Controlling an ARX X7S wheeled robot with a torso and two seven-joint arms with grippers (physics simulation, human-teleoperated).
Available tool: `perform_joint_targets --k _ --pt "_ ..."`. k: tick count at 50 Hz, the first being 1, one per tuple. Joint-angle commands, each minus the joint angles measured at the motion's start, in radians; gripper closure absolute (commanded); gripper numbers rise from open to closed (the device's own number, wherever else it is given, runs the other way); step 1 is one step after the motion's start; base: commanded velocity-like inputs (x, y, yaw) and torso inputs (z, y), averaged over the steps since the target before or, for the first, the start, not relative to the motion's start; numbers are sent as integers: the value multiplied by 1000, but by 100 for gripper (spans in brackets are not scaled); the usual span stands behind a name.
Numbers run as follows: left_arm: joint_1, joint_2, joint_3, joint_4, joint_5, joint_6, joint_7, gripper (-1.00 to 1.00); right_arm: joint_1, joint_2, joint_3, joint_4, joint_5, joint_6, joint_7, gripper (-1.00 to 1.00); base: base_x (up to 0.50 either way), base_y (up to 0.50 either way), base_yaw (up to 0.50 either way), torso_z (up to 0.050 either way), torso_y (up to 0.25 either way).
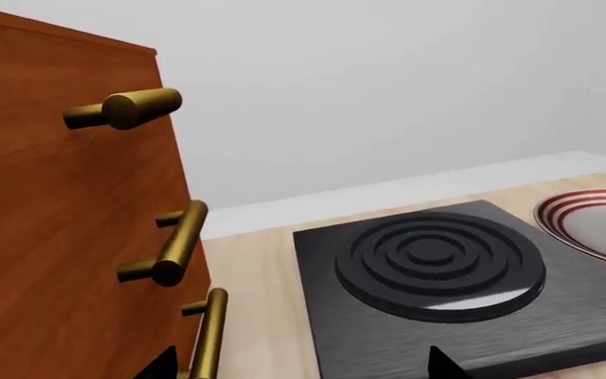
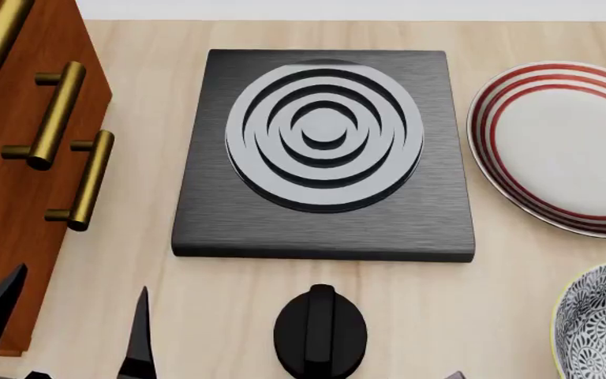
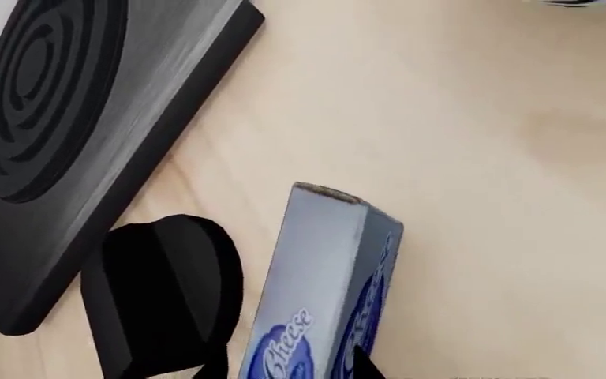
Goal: Pick up the cream cheese and put it in the bowl.
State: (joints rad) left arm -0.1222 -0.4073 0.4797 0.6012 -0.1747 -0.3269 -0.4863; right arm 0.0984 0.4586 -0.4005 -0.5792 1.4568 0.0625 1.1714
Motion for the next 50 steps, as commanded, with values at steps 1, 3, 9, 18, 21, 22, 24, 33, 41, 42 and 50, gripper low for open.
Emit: perform_joint_targets --k 1,3,9,18,21,22,24,33,41,42,50 --pt "0 -2 0 1 -3 0 -3 -100 -42 31 15 -29 -14 7 33 100 0 0 0 0 0" --pt "-1 -2 1 1 -3 -1 -3 -100 -45 36 13 -35 -9 10 32 100 0 0 0 0 0" --pt "0 -3 1 -1 -4 4 -4 -100 -27 50 6 -76 -20 29 52 100 0 0 0 0 -2" --pt "-3 -3 1 0 -8 -1 -4 -100 2 69 -6 -137 -44 57 82 100 0 0 0 0 0" --pt "-3 -4 -1 3 -10 -2 -6 -100 9 76 -7 -156 -52 64 88 100 0 0 0 0 0" --pt "-1 -4 0 -1 -8 5 -6 -100 14 80 -9 -161 -51 70 88 100 0 0 0 0 0" --pt "-2 -4 0 0 -9 2 -6 -100 20 83 -11 -173 -58 74 92 100 0 0 0 0 0" --pt "-2 -5 -1 -1 -11 3 -9 -100 61 107 -12 -228 -68 102 118 100 0 0 0 0 0" --pt "-5 -4 1 -5 -15 -1 -9 -100 98 134 6 -259 -50 109 140 100 0 0 0 0 0" --pt "-8 -5 0 2 -17 -10 -10 -100 105 138 10 -261 -43 109 144 100 0 0 0 0 0" --pt "-10 -4 1 0 -19 -12 -12 -100 161 163 24 -286 -24 125 175 100 0 0 0 0 0"
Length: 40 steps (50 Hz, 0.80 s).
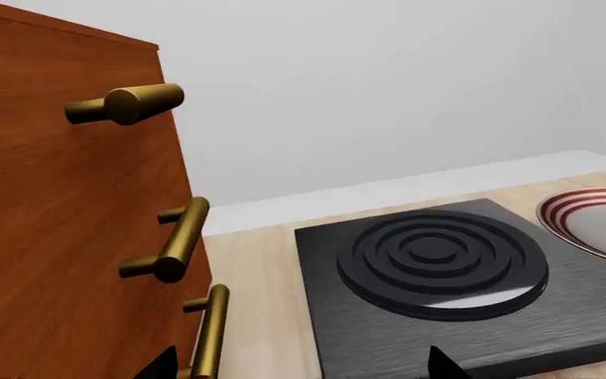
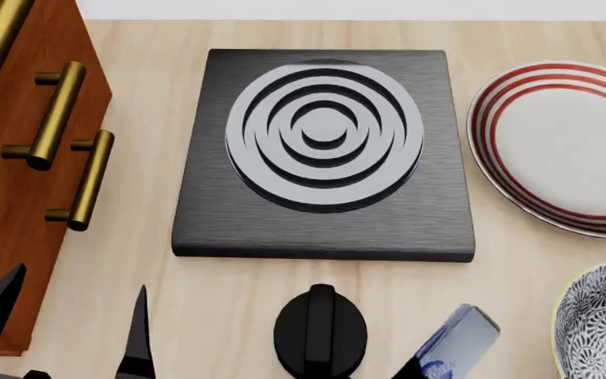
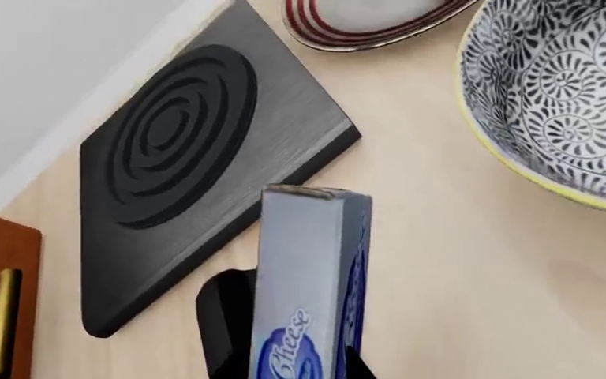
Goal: Pick up the cream cheese and put it in the bowl.
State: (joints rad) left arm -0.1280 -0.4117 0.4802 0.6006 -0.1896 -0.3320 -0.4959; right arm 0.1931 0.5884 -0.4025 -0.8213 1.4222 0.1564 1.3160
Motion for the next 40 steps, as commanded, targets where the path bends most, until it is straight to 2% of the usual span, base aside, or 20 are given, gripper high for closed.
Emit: perform_joint_targets --k 1,36,38,40 --pt "-2 0 1 -3 -2 -1 -2 -100 73 36 30 -48 18 30 35 100 0 0 0 0 0" --pt "-6 -5 6 -6 -9 0 -5 -100 443 207 108 -108 222 97 250 100 0 0 0 0 0" --pt "-5 -5 6 -5 -9 1 -6 -100 463 231 101 -112 227 80 254 100 0 0 0 0 0" --pt "-5 -5 6 -6 -8 3 -7 -100 502 302 70 -119 232 23 255 100 0 0 0 0 0"
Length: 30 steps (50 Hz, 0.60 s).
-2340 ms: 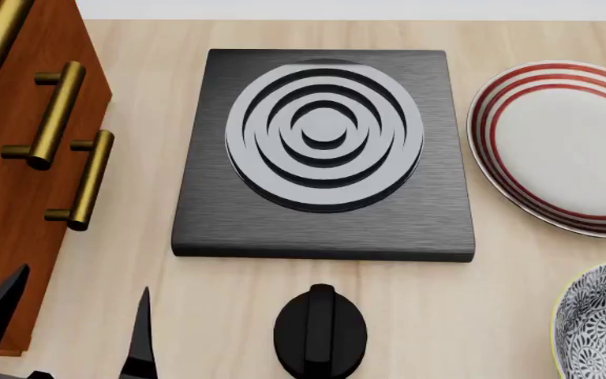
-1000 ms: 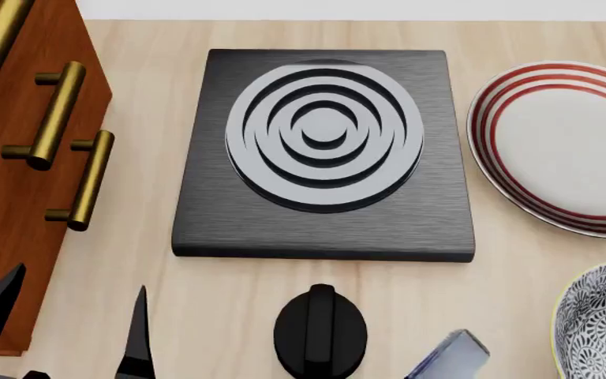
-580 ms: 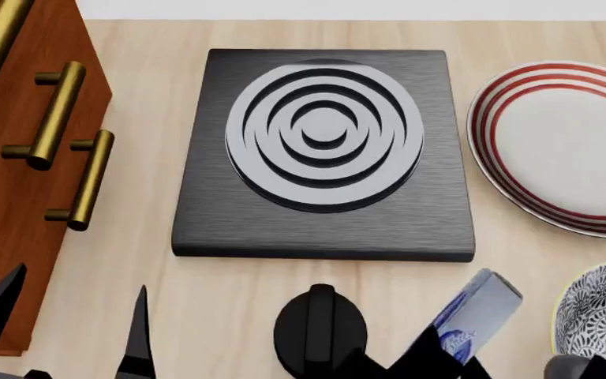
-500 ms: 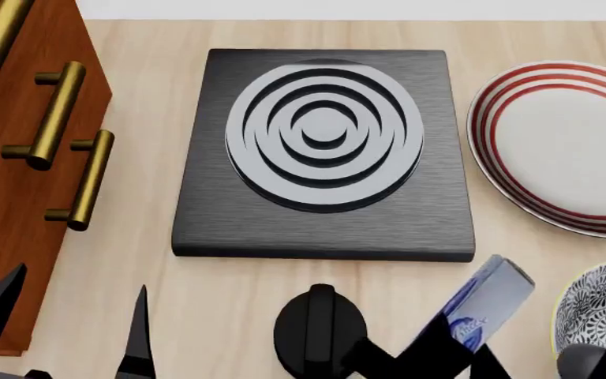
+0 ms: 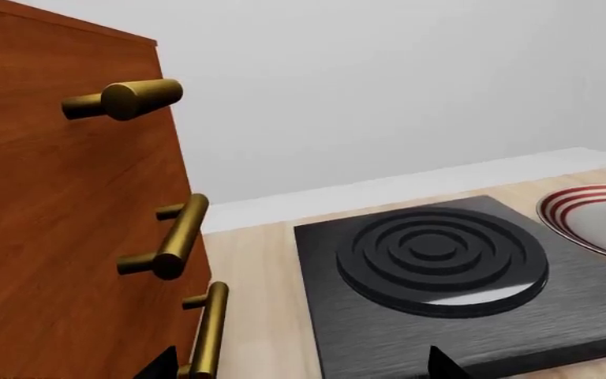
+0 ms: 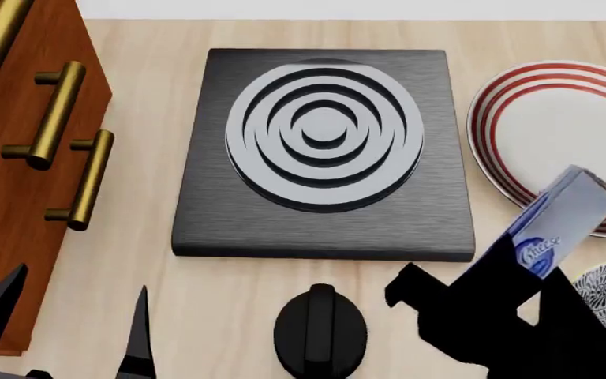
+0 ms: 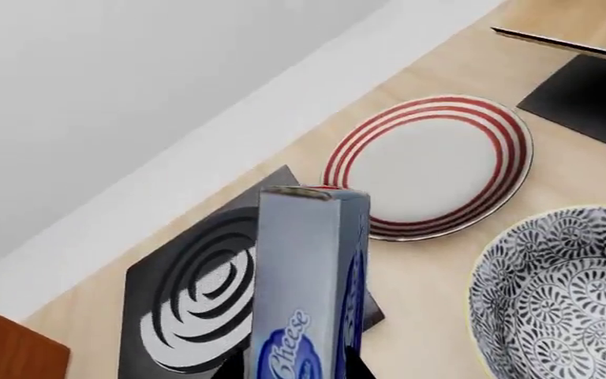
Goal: Pick up the cream cheese and put it in the bowl.
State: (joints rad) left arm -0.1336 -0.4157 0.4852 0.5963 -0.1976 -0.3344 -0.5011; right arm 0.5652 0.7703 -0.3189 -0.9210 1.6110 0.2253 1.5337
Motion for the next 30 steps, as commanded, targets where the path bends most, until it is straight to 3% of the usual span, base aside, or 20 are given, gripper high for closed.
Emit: perform_joint_targets --k 1,9,16,30 --pt "1 -1 2 -3 0 7 -2 -100 145 150 -40 -23 38 -76 37 100 0 0 0 0 0" --pt "-1 -2 3 -2 -1 6 -3 -100 215 329 -208 -48 7 -283 37 100 0 0 0 0 0" --pt "-3 -3 4 -2 -3 1 -3 -100 214 489 -266 -87 -6 -425 37 100 0 0 0 0 0" --pt "-4 -4 6 4 -3 -9 -10 -100 247 646 -341 -122 -17 -562 37 100 0 0 0 0 0"
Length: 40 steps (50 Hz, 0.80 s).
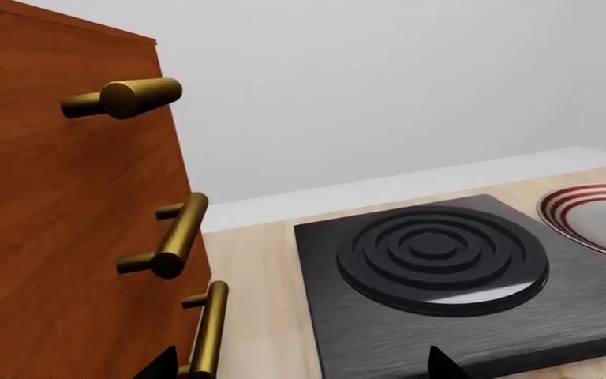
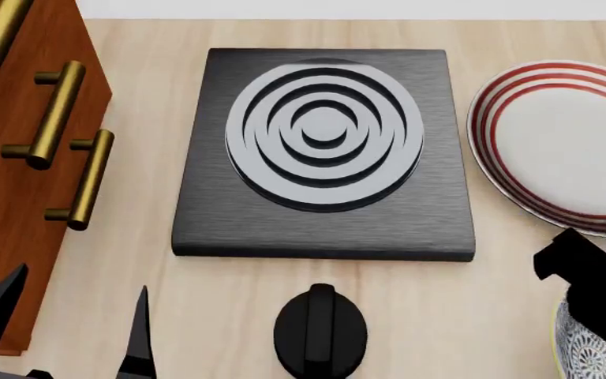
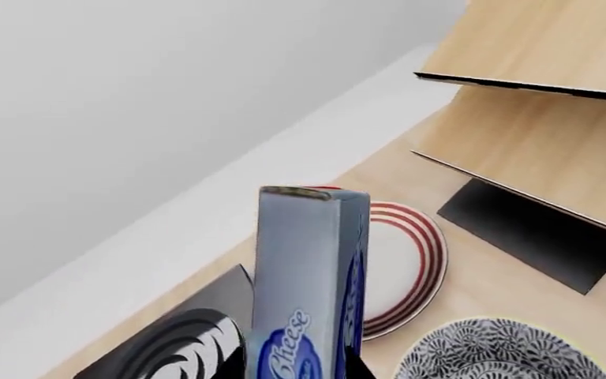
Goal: Pick up the cream cheese and put it in the bowl.
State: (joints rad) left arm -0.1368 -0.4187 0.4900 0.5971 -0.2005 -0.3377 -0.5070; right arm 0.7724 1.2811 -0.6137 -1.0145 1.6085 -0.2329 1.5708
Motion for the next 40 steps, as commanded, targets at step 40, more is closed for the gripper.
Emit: perform_joint_targets --k 40 --pt "-13 -3 8 2 -10 -24 -9 -100 -97 266 -136 60 -80 -304 -65 100 0 0 0 0 1"
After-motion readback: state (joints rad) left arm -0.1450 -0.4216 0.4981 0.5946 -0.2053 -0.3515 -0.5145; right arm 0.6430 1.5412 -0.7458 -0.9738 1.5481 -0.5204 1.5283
